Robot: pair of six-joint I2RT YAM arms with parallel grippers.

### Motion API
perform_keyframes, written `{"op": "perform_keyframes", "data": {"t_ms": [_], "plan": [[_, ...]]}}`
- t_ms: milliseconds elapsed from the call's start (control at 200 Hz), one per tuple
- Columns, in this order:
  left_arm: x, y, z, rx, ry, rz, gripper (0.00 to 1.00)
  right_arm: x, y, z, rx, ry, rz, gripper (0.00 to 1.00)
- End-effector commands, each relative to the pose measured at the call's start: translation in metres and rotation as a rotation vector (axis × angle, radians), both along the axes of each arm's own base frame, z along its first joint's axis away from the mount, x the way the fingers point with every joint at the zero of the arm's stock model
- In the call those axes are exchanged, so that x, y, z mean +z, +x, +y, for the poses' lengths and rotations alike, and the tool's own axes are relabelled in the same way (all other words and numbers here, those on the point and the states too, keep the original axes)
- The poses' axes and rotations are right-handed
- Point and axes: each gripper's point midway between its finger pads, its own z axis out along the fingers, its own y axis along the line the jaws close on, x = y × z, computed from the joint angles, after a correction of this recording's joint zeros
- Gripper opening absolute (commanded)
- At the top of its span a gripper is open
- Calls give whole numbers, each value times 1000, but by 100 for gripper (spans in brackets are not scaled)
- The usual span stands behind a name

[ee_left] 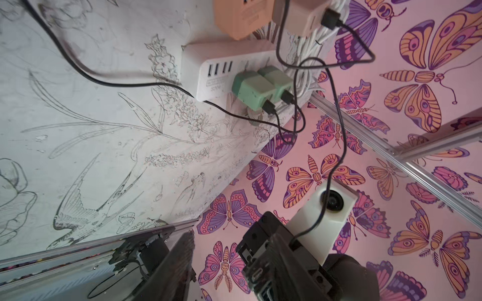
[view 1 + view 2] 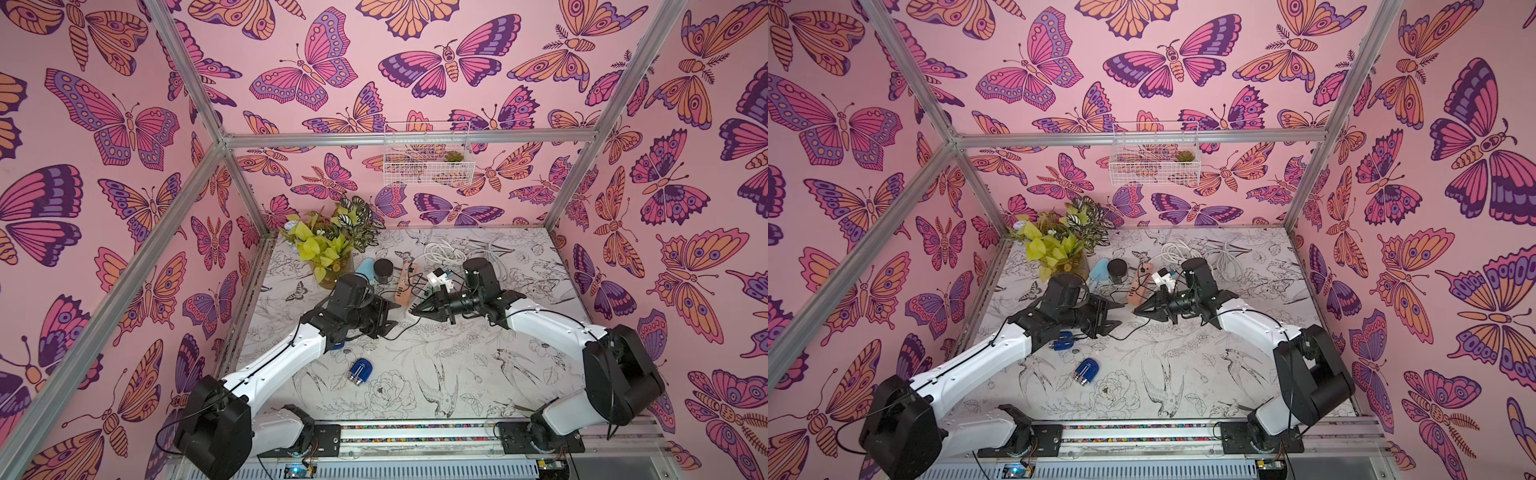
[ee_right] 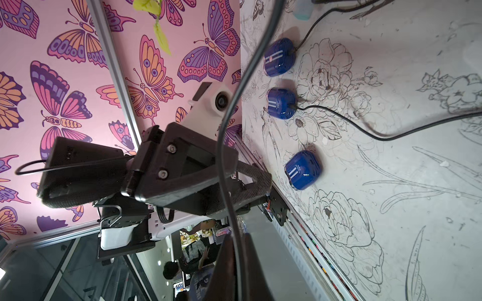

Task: Charge the electric shaver
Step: Pick up the electric shaver from the center of the board.

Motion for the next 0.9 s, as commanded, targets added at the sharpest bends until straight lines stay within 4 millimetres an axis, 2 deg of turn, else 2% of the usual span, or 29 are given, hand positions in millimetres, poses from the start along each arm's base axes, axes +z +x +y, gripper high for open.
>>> {"op": "perform_keyframes", "data": {"t_ms": [0, 155, 285, 446, 601, 746, 891], "plan": [[5, -16, 1, -36, -17, 27, 50, 5, -6, 2, 52, -4, -36, 0], [-23, -54, 49, 99, 123, 136, 57, 4, -10, 0, 52, -7, -50, 0], [-40, -65, 69, 265, 137, 191, 58, 3, -17, -1, 58, -20, -60, 0], [-62, -79, 73, 435, 161, 332, 63, 6, -26, 1, 79, -39, -77, 0], [-90, -96, 71, 603, 187, 475, 75, 10, -28, 2, 89, -26, -78, 0], [-104, -87, 78, 738, 217, 477, 86, 13, -29, 2, 103, -19, -78, 0], [-129, -87, 88, 794, 253, 490, 88, 13, -29, 3, 108, -16, -72, 0]]}}
